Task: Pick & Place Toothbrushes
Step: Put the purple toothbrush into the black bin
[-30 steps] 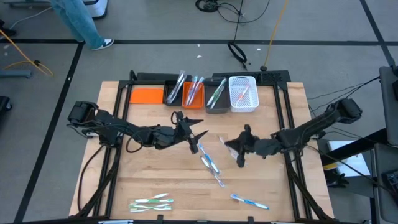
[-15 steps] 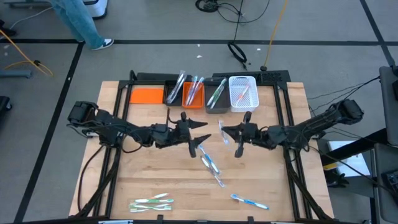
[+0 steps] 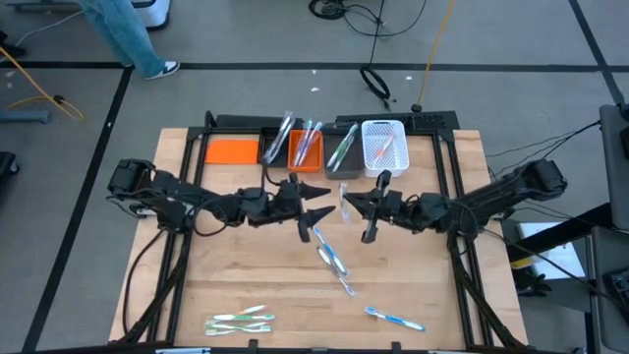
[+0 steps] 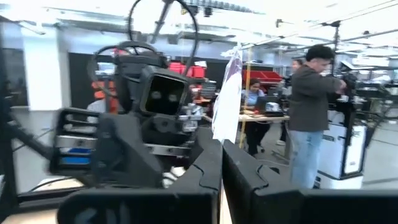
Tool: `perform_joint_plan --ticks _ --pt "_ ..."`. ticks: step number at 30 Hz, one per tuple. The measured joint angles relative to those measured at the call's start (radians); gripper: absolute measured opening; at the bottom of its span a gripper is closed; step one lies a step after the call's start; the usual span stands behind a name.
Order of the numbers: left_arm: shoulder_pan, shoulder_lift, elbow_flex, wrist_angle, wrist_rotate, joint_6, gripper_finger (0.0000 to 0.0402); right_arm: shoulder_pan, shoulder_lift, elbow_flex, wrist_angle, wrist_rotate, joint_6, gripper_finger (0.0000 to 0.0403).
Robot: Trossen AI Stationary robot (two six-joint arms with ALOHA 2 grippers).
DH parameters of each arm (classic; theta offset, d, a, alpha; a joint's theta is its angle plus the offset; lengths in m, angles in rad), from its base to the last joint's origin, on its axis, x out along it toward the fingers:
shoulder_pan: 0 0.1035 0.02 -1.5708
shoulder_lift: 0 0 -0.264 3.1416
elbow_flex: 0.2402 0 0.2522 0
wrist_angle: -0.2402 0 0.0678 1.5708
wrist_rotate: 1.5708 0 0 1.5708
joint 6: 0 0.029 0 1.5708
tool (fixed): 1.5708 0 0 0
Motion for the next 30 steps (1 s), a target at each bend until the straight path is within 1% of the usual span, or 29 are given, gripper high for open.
perform_joint_plan --ticks 2,4,8,12,16,21,24,27,30 --pt "0.008 0.000 0.000 0.007 0.023 -0.009 0.0241 -0.012 0.015 0.000 0.025 0.001 0.007 0.0000" --pt "0.012 0.000 0.000 0.009 0.024 -0.010 0.0241 -0.019 0.030 0.000 0.056 -0.004 0.002 0.0000" --pt "0.018 0.000 0.000 0.012 0.025 -0.009 0.0241 -0.033 0.034 0.000 0.083 -0.052 0.002 0.0000" --pt "0.029 0.000 0.000 0.017 0.027 -0.016 0.0241 -0.041 0.033 0.000 0.096 -0.052 0.002 0.0000" --pt "0.044 0.000 0.000 0.020 0.068 -0.054 0.0241 -0.050 0.033 0.000 0.099 -0.053 0.002 0.0000" --pt "0.046 0.002 0.000 0.023 0.069 -0.052 0.0241 -0.052 0.034 0.000 0.100 -0.053 0.002 0.0000" --pt "0.047 0.035 0.001 0.082 0.068 -0.053 0.0241 -0.052 0.034 0.000 0.102 -0.053 0.002 0.0000" --pt "0.050 0.095 0.003 0.177 0.069 -0.055 0.0241 -0.052 0.034 0.000 0.098 -0.053 0.002 0.0000" --pt "0.057 0.129 0.003 0.222 0.069 -0.060 0.0241 -0.052 0.034 0.000 0.098 -0.053 0.002 0.0000"
